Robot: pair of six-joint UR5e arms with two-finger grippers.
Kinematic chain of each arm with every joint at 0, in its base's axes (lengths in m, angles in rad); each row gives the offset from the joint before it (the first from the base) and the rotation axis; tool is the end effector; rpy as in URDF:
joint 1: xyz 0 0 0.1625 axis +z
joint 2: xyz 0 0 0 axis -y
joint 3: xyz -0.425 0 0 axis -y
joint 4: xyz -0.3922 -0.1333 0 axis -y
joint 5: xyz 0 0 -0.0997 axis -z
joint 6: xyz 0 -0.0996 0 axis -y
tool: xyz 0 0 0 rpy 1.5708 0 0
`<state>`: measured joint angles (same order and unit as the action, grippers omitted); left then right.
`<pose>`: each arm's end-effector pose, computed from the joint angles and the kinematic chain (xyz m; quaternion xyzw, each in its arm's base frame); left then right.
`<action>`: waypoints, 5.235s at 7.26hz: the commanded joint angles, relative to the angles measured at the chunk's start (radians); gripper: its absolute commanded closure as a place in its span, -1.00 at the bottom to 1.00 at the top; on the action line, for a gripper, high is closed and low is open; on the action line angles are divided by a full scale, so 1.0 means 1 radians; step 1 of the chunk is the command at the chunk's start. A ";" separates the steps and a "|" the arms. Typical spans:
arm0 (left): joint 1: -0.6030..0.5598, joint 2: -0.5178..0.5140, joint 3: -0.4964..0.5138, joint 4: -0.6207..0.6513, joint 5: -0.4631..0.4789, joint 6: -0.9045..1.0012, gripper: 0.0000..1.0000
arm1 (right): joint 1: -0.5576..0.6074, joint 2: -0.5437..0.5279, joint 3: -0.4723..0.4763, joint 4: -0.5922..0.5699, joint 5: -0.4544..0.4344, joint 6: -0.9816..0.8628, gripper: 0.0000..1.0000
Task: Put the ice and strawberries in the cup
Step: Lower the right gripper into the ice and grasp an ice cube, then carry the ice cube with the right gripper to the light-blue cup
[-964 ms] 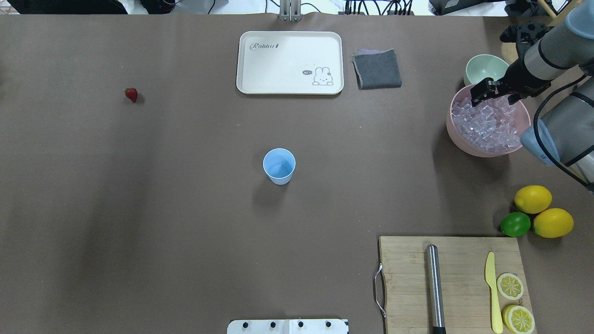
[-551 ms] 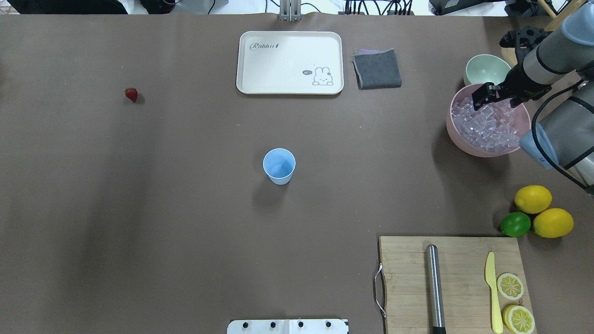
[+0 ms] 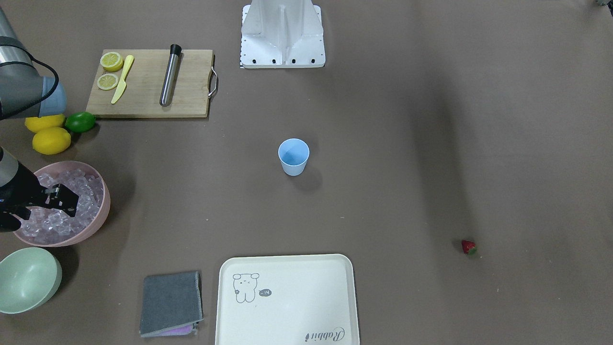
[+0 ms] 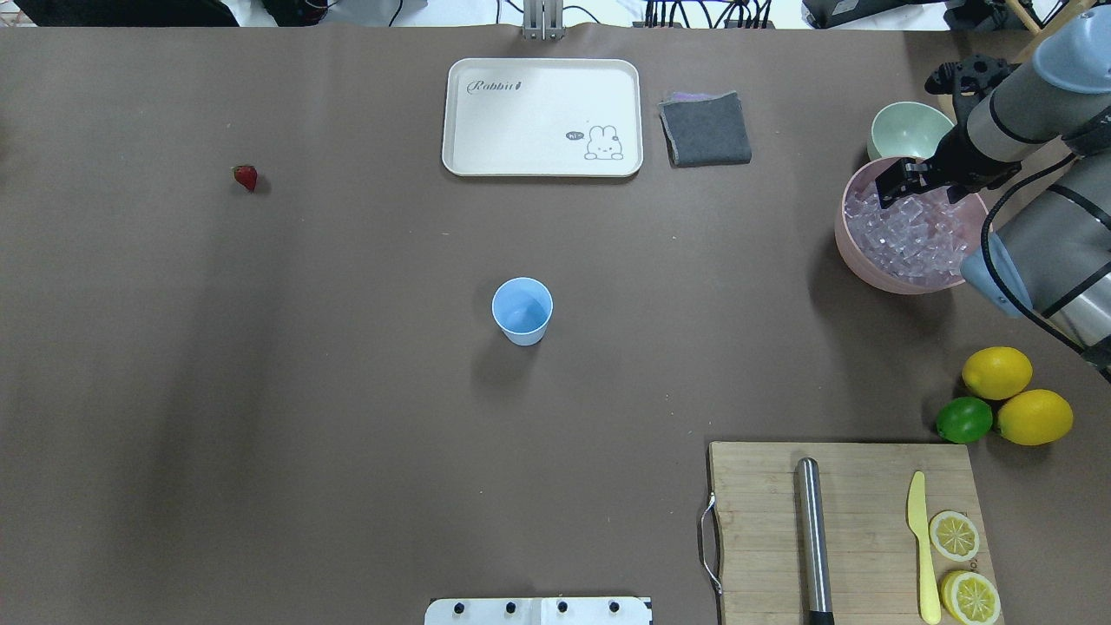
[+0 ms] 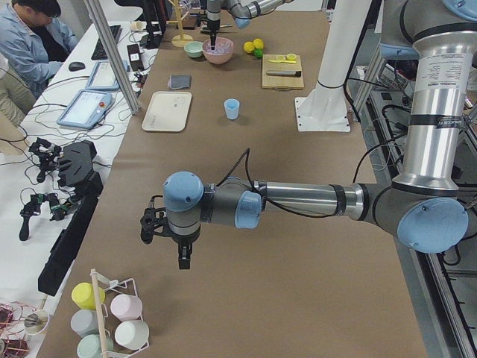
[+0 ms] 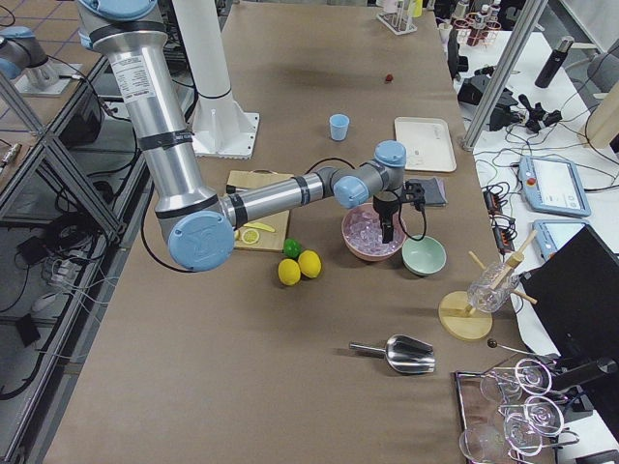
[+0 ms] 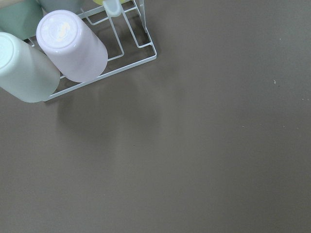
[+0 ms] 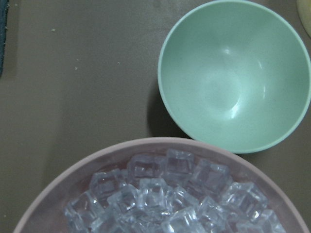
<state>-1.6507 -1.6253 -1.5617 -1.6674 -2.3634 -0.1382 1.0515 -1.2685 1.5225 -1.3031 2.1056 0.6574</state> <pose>-0.1040 -0.5169 0.6242 0.0542 0.3868 -0.0729 0.9177 -0.2436 -0.5925 0.4943 0.0652 -0.3504 -0.0037 0.9343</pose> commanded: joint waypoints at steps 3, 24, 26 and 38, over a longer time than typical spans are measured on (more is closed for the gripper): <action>0.000 -0.010 0.018 -0.002 0.000 0.000 -0.94 | -0.005 0.002 -0.010 0.001 -0.001 -0.002 -0.98; 0.005 -0.010 0.018 -0.002 0.000 0.003 -0.94 | 0.051 0.011 0.144 -0.170 0.070 0.021 0.61; 0.005 -0.007 0.017 -0.002 0.000 0.003 -0.94 | 0.048 0.015 0.217 -0.248 0.068 0.022 0.61; 0.003 -0.002 0.023 -0.002 0.006 -0.003 -0.94 | -0.401 0.425 0.222 -0.364 -0.117 0.749 0.53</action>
<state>-1.6474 -1.6277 -1.5396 -1.6689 -2.3578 -0.1394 0.6931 -0.8594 1.7472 -1.6666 2.0211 1.3595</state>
